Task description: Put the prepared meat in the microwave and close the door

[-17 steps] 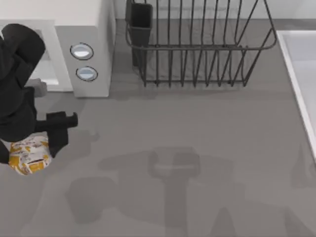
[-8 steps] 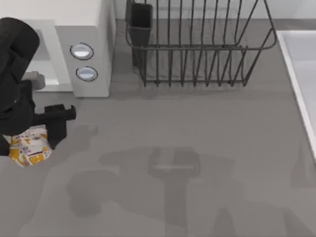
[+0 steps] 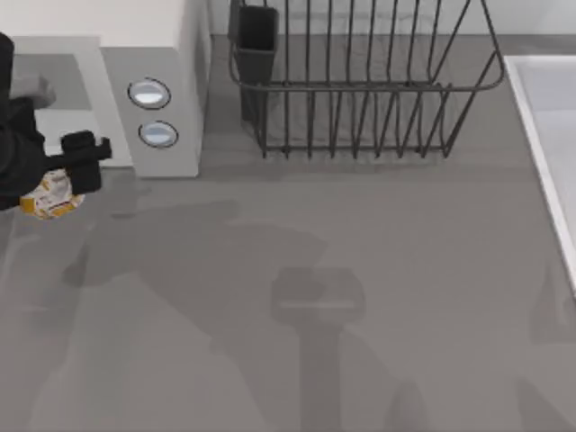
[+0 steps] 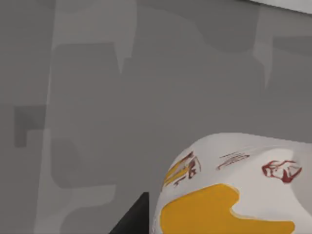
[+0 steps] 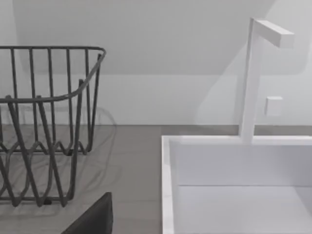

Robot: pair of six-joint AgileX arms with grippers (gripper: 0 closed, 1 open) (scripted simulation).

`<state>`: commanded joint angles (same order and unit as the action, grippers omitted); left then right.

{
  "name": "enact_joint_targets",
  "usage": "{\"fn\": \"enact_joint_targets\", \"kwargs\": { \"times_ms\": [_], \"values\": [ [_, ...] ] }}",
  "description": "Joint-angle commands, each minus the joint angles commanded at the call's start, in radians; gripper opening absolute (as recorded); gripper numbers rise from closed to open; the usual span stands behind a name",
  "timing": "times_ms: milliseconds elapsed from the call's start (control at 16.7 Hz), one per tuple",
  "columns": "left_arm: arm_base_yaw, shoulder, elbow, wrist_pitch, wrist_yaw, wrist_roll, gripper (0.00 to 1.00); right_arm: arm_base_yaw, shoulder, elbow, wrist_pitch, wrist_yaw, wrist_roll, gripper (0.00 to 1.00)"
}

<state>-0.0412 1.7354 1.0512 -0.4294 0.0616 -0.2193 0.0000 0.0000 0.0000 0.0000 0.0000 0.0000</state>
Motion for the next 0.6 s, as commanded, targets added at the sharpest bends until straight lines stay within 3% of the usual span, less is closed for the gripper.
{"fn": "enact_joint_targets", "kwargs": {
  "times_ms": [600],
  "values": [
    [0.182, 0.255, -0.165, 0.992, 0.100, 0.227, 0.00, 0.000, 0.000, 0.000, 0.000, 0.000, 0.000, 1.00]
  ]
}}
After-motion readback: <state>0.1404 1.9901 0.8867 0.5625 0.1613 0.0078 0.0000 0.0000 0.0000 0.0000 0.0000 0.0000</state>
